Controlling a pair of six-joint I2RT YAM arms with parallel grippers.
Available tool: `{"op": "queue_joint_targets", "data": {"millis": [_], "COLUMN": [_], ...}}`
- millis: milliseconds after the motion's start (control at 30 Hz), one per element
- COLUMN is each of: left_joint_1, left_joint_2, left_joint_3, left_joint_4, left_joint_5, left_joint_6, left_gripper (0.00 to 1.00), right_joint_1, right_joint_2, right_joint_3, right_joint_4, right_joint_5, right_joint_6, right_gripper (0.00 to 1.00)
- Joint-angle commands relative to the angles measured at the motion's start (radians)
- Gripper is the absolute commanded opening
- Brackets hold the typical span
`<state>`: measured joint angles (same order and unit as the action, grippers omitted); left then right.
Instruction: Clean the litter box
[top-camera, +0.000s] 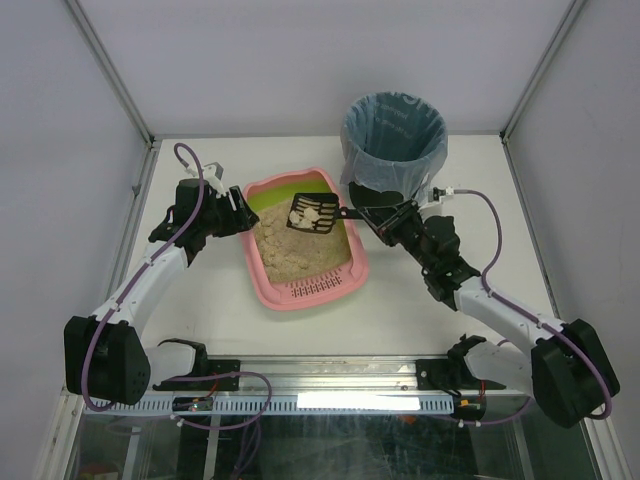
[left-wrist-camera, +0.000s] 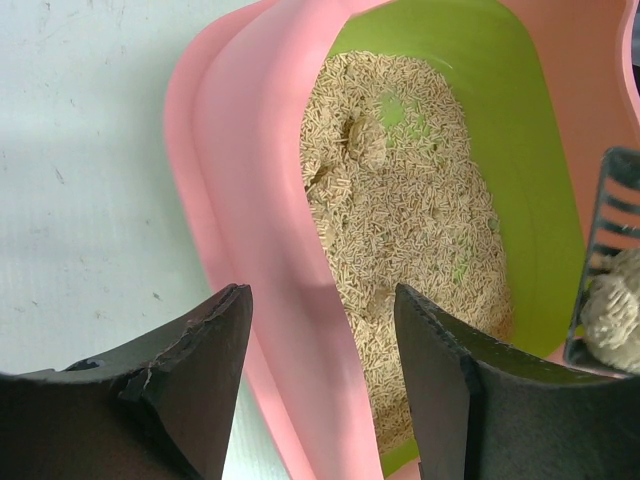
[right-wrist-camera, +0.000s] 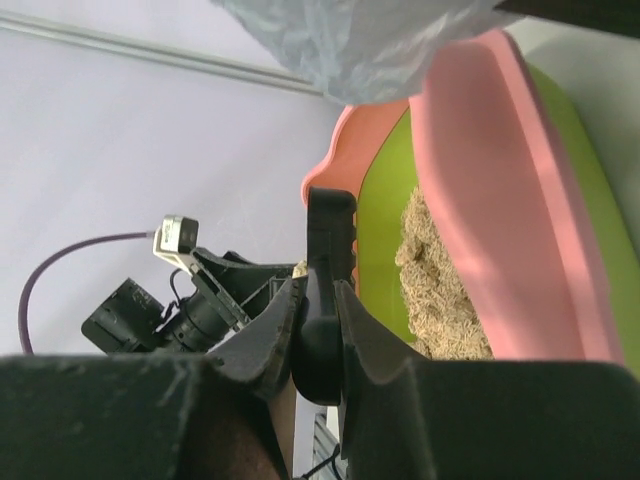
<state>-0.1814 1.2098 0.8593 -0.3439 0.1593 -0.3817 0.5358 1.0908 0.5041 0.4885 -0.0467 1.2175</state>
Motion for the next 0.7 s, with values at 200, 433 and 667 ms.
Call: {"op": "queue_joint_targets", "data": {"millis": [200, 433, 667], "left_joint_1": [0.009, 0.009, 0.009], "left_joint_2": [-0.019, -0.003, -0.021], "left_joint_3": [0.031, 0.04, 0.031], "left_joint_4": [0.033, 0.032, 0.032], "left_joint_5": [0.005, 0.005, -0.008], "left_joint_6": [-0.009, -0.012, -0.009], "left_gripper": [0.6, 0.6, 0.61], "right_joint_1": [-0.029, -0.016, -0.089], "right_joint_2": [-0.029, -0.022, -0.033], "right_joint_3": [0.083, 0.261, 0.496], "right_joint_4": [0.035, -0.114, -0.263], "right_joint_5": [-0.043, -0.059, -0.032], "right_joint_6": [0.001, -0.024, -0.029], "right_gripper": [0.0, 0.0, 0.0]}}
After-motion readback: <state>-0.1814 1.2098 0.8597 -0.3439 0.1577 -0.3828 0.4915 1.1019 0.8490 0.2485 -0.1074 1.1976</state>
